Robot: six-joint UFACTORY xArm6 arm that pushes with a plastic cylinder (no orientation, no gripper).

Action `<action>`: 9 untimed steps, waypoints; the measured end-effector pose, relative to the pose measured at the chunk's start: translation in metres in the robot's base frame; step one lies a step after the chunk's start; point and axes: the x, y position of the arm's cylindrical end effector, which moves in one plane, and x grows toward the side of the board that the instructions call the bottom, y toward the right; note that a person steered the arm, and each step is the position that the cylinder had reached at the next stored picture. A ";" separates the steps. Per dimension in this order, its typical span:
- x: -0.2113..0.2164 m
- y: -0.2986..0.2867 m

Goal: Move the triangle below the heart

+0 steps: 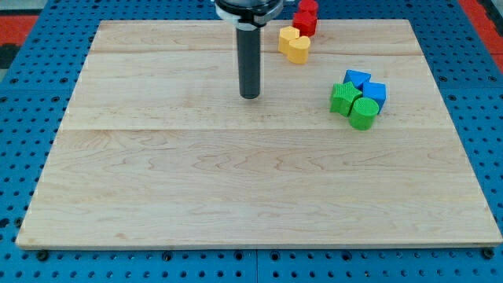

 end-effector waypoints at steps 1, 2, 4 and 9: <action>-0.001 0.031; -0.003 0.076; -0.047 0.151; -0.028 0.157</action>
